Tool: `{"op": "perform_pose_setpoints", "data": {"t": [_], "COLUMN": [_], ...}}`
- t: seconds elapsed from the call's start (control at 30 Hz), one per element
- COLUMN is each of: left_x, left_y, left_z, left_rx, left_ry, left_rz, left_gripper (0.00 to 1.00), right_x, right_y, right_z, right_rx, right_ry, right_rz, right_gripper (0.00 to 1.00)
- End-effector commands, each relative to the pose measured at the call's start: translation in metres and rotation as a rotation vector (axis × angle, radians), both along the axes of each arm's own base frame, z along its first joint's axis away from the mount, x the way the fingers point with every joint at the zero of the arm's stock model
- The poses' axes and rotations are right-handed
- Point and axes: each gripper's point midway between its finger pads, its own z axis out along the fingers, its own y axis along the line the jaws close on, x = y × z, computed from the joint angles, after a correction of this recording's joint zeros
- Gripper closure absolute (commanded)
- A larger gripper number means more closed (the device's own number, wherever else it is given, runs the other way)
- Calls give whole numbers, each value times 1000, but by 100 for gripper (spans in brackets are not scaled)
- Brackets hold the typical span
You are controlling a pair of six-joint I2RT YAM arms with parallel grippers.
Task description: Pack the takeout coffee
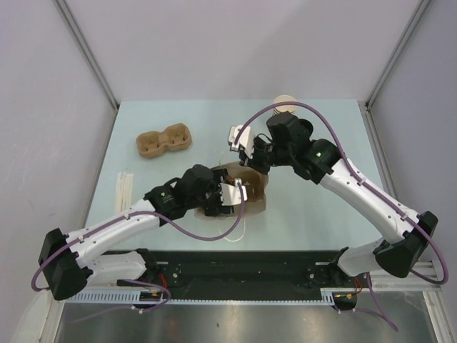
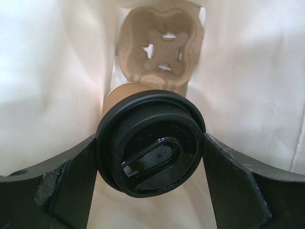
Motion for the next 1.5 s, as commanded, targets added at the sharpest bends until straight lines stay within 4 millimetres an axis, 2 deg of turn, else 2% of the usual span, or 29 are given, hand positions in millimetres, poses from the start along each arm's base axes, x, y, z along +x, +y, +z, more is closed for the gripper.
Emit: {"op": "perform_pose_setpoints", "data": {"t": [0.0, 0.27, 0.47, 0.6, 0.83, 1.13, 1.3, 1.47], "left_x": [7, -9, -11, -14, -14, -16, -22, -35], "left_y": [-4, -20, -34, -42, -51, -54, -51, -57], "left_z": [16, 14, 17, 16, 31, 11, 5, -5], "left_rx": [-48, -62, -78, -85, -114, -54, -46, -42], "left_ry": [-99, -108, -84, -54, -36, -38, -11, 55], "left_rz": [17, -71, -98, -117, -123, -140, -157, -211], "left_gripper": [82, 82, 81, 81, 82, 82, 82, 82], "right_x": [-8, -14, -21, -25, -28, -30, -31, -32], "right_y": [1, 4, 8, 9, 10, 12, 12, 12], "right_z": [29, 29, 33, 28, 27, 26, 31, 33], "right_rx": [107, 143, 154, 143, 145, 155, 170, 179], "right_ry": [-60, -47, -53, -36, -19, 8, 2, 0], "right_rz": [-8, -12, -9, -9, -11, -15, -13, -17], "right_gripper": [100, 100, 100, 100, 100, 100, 100, 100]}}
